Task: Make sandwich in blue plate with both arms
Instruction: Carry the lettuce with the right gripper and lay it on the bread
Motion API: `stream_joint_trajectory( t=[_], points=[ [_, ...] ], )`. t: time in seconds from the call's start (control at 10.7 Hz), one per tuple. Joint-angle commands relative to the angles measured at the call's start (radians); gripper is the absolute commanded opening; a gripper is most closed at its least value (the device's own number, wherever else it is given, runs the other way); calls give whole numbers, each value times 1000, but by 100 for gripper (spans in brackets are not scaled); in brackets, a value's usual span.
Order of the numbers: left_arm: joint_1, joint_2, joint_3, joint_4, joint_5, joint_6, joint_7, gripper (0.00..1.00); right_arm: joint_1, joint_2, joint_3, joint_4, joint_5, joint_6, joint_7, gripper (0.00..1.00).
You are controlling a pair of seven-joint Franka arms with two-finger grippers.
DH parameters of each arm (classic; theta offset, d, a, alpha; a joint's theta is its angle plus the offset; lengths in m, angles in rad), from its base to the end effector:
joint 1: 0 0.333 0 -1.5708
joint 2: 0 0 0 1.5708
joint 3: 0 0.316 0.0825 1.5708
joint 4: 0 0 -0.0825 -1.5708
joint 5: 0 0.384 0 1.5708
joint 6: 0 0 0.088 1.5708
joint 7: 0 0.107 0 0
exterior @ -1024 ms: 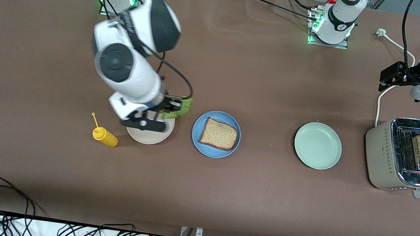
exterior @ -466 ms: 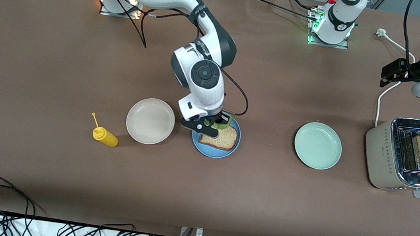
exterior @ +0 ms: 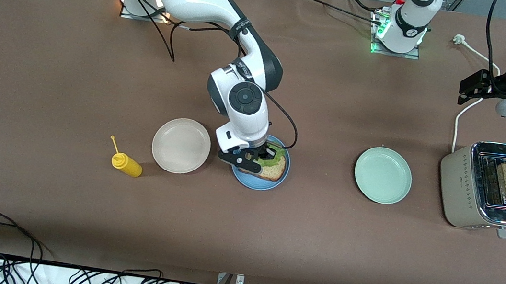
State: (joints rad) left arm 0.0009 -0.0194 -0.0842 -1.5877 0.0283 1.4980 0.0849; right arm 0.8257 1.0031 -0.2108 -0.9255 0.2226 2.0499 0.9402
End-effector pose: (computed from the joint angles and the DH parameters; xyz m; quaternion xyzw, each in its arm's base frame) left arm 0.5388 -0.0422 0.6211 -0.9958 0.0834 0.0352 0.0149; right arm 0.6038 0.5258 0.2886 -0.9858 0.1523 -0.0369 0.0599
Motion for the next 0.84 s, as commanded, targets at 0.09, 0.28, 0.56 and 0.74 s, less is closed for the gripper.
stream_joint_trajectory(
  t=[0.09,0.28,0.56,0.74],
  points=[
    [22,-2,6,35,-1,-18,-11,100,-25,37,-15,47,9,27,-82,100],
    [24,4,4,35,-1,-15,-13,100,-34,38,-33,46,3,32,-191,100],
    [27,2,4,35,-2,-16,-2,100,-68,19,-53,36,12,16,-383,100],
    [57,6,6,32,-51,-16,-4,100,-150,-52,-47,-39,17,6,-607,100]
  ],
)
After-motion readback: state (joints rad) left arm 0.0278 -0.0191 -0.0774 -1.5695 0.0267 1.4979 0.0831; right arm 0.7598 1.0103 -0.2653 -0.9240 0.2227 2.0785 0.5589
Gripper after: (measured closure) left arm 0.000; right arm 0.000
